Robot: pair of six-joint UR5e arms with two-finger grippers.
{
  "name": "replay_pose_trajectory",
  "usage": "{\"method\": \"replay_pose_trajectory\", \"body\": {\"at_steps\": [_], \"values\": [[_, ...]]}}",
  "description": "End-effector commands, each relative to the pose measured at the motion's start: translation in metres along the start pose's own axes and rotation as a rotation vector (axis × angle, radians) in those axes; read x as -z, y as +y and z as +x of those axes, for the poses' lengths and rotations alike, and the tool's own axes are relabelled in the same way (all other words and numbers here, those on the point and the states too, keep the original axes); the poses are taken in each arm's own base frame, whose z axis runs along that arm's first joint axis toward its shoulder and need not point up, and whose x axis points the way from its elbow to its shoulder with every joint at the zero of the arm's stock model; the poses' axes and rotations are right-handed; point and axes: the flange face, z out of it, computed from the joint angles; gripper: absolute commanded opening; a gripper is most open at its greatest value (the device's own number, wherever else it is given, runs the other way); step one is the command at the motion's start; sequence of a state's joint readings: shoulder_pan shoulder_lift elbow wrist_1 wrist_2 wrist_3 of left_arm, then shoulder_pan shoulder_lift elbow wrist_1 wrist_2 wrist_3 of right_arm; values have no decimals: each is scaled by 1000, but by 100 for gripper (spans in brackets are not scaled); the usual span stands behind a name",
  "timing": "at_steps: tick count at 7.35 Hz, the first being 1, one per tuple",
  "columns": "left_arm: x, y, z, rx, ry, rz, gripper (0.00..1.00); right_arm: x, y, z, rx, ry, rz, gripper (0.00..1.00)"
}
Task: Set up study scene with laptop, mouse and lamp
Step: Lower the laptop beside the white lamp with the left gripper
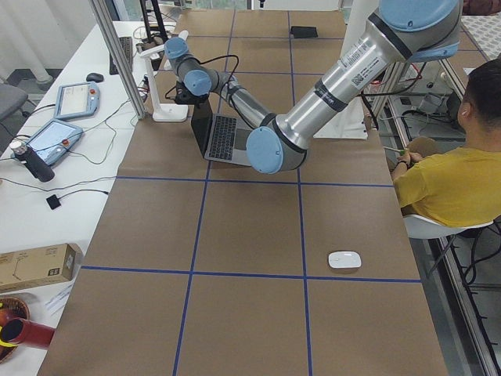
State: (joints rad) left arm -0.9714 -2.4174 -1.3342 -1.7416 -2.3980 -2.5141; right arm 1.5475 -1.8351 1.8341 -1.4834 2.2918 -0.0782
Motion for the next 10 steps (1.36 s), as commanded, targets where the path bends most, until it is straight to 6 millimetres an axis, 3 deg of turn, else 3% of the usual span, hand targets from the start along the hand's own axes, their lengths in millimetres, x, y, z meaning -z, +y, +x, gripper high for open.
{"method": "replay_pose_trajectory", "body": {"at_steps": [1,3,4,5,6,8,10], "values": [[-5,0,2,0,8,10,0,-1,0,0,1,0,-1,100],[-17,2,-3,-7,13,28,4,-1,0,-1,2,0,-2,100],[-19,1,-3,-8,11,29,22,-1,0,-1,2,0,-2,100],[-19,2,-3,-13,12,27,53,-1,0,-1,2,0,-2,100],[-18,3,-4,-31,18,19,99,-1,0,-1,2,0,-2,100],[-6,6,-6,-48,32,6,100,-1,-1,-1,4,-1,-2,100],[46,-8,-10,-83,96,-26,100,0,-1,-1,4,1,-1,100]]}}
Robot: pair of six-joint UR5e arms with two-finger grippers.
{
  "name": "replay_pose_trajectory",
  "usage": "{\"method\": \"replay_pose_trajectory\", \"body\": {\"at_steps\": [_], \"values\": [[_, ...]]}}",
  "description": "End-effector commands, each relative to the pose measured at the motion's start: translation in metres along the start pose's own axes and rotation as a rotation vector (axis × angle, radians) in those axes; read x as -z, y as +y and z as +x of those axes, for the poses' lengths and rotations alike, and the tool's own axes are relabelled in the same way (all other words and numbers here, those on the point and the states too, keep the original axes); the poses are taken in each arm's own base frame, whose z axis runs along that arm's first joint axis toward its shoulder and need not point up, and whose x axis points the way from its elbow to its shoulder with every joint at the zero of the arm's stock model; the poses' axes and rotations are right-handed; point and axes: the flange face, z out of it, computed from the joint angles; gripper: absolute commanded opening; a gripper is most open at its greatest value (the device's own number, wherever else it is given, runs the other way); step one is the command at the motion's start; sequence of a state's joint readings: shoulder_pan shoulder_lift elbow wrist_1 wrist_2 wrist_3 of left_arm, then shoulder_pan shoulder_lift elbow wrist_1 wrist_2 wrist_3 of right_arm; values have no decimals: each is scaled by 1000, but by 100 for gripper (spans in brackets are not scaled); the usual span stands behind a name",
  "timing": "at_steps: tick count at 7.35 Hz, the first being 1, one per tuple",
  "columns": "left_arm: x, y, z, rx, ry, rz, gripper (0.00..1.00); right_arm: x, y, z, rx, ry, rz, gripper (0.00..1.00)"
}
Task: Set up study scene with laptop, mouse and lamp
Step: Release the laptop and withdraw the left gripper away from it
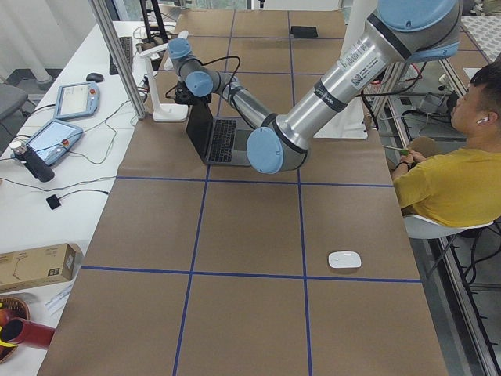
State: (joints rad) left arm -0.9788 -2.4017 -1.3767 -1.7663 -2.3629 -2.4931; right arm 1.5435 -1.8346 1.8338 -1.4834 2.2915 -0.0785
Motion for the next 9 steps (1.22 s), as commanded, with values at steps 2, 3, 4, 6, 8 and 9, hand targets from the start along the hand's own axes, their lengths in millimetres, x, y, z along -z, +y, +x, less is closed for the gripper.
{"method": "replay_pose_trajectory", "body": {"at_steps": [2,3,4,6,8,9], "values": [[85,-61,-43,-205,116,-25,100,2,-2,-1,12,2,7,100],[107,-96,-62,-315,130,5,100,6,-6,-4,25,3,18,100],[126,-125,-81,-442,118,46,100,5,-6,-3,23,6,16,100],[151,-214,-116,-647,86,133,100,4,-4,-2,23,3,13,100],[167,-306,-137,-902,36,206,100,-1,2,2,13,1,0,100],[174,-349,-146,-1051,-2,235,100,-5,9,7,-1,8,-12,100]]}}
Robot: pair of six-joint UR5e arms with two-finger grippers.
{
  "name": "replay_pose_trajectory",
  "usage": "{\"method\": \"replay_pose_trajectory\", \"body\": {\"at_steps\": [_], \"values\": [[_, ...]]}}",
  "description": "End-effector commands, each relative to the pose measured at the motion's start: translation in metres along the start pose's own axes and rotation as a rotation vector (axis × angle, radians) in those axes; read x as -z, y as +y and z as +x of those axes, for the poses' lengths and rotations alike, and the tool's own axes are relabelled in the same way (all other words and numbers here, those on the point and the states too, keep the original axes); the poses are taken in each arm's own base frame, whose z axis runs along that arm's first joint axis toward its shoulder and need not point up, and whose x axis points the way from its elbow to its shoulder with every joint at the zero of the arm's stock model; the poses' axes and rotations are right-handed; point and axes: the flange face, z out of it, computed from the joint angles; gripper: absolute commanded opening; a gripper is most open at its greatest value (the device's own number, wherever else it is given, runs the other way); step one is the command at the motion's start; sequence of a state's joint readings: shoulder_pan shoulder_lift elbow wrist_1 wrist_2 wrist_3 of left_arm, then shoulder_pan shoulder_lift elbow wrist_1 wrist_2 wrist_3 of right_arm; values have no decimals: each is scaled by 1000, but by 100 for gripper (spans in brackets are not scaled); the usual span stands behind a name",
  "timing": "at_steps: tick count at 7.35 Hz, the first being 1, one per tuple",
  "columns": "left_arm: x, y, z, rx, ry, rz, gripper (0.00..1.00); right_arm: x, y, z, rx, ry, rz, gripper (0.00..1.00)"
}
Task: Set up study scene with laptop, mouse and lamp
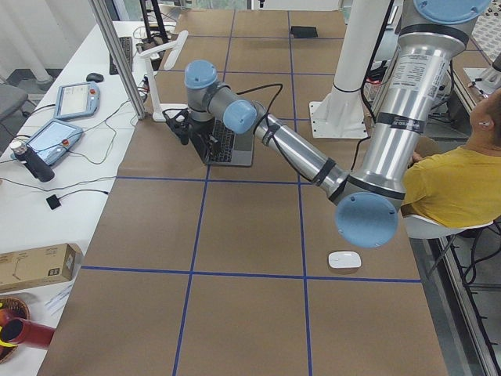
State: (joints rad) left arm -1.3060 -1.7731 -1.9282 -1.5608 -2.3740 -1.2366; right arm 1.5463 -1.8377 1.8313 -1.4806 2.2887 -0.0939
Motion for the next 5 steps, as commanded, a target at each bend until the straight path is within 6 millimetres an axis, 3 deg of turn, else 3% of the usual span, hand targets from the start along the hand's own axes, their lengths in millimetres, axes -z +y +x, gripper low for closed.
{"method": "replay_pose_trajectory", "body": {"at_steps": [1,2,3,5], "values": [[2,-38,-94,-283,-68,18,100,-2,14,21,-54,6,-2,100],[3,-50,-134,-355,-94,16,100,1,23,32,-86,18,5,100],[10,-68,-166,-420,-107,24,100,-1,40,58,-157,22,8,100],[12,-99,-225,-546,-138,12,100,-19,82,96,-291,3,-19,100]]}}
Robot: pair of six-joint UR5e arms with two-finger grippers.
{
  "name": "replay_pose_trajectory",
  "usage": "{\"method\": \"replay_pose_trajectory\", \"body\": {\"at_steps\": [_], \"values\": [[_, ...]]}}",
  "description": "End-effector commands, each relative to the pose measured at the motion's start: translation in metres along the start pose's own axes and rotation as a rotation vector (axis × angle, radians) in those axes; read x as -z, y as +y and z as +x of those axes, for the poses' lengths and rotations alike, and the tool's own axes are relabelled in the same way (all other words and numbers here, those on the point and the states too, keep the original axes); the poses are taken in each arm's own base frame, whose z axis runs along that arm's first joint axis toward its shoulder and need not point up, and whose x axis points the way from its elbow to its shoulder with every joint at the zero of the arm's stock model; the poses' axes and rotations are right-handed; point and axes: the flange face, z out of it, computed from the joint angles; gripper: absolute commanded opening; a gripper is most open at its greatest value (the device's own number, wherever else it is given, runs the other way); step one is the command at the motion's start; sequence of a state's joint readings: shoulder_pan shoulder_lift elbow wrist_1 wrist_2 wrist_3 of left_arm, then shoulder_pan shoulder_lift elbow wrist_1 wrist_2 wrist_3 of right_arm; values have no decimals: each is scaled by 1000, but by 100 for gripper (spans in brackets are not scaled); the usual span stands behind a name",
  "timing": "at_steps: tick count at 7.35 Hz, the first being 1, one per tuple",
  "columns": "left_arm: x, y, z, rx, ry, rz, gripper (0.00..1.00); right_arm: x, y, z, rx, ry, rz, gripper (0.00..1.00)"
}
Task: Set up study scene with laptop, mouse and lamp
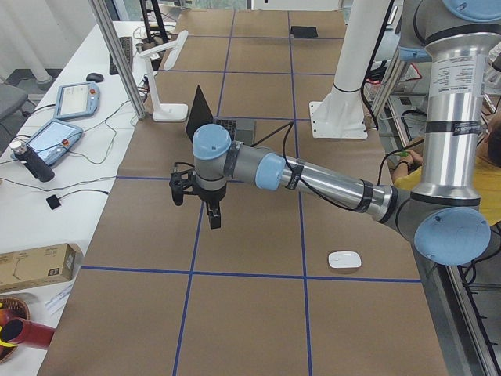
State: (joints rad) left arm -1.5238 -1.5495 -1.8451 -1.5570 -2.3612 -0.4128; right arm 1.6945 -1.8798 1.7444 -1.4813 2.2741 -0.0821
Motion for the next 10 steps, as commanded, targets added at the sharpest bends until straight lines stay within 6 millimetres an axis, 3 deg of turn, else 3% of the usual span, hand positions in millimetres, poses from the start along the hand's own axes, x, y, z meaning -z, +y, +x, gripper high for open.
{"method": "replay_pose_trajectory", "body": {"at_steps": [1,2,3,5,9,10], "values": [[-17,7,-67,-179,-41,-34,100,-21,29,41,-104,-25,-30,100],[-26,21,-91,-205,-83,-55,100,-32,58,49,-160,-71,-53,100],[-26,27,-99,-194,-88,-57,100,-31,68,49,-210,-85,-54,100],[-34,39,-111,-179,-91,-75,100,-37,101,51,-532,-80,-87,100],[-33,45,-111,-182,-88,-73,100,-53,144,56,-1061,-38,-211,100],[-33,46,-112,-180,-83,-74,100,-47,148,50,-1172,-24,-239,100]]}}
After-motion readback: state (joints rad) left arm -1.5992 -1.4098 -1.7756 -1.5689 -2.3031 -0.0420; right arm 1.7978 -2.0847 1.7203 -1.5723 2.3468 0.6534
